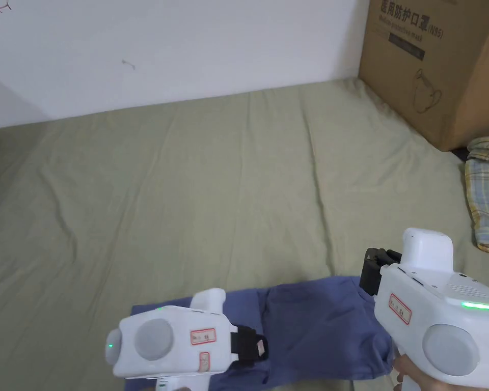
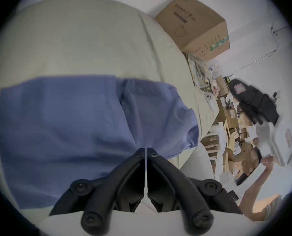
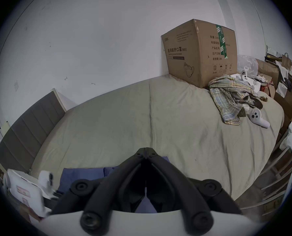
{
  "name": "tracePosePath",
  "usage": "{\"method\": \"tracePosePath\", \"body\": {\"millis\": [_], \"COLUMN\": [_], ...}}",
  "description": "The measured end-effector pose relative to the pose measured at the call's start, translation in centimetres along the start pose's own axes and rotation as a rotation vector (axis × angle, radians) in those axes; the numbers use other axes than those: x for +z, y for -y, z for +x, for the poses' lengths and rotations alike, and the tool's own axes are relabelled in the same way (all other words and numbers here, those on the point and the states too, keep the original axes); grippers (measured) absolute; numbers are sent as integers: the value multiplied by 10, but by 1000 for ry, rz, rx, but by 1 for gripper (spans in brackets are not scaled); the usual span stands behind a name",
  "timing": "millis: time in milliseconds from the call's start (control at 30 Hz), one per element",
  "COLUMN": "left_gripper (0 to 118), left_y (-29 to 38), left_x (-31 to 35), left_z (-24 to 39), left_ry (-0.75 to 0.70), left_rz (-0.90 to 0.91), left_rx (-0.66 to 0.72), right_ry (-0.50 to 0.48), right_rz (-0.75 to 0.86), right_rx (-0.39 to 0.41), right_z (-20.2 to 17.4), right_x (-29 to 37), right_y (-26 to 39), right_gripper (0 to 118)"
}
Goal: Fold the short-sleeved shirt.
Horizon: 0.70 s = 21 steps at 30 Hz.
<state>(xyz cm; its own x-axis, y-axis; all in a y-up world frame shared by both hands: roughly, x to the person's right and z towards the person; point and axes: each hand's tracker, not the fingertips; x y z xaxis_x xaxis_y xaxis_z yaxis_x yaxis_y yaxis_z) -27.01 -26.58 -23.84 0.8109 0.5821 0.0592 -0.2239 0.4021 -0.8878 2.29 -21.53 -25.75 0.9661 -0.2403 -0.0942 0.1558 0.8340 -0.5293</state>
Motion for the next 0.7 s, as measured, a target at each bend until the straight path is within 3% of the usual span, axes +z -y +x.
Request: {"method": "tracePosePath", "body": {"millis": [267,367,500,567,633,700], "left_gripper": [2,2,4,29,75,99], "left_y": [3,21,49,53,54,55], "left_x": [113,136,147,141,127,112], "left_z": [-86,-133,-159,-176,-185,-181], "left_ry": [16,-57,-35,-2,38,91], "left_rz": [242,273,307,281,235,214], "left_rx": [210,346,408,420,474,511], "right_ry": [-22,-38,-57,-68,-81,-96], "right_rz": [-1,-15,-33,-42,-50,-54], "right_rx": [36,56,96,113,133,152], "right_z": [-19,-31,-51,-60,-69,-76], "right_x": [2,-1,-6,-8,-11,-11], "right_y": [1,4,8,9,10,11], "right_gripper": [1,1,1,1,1,1]}}
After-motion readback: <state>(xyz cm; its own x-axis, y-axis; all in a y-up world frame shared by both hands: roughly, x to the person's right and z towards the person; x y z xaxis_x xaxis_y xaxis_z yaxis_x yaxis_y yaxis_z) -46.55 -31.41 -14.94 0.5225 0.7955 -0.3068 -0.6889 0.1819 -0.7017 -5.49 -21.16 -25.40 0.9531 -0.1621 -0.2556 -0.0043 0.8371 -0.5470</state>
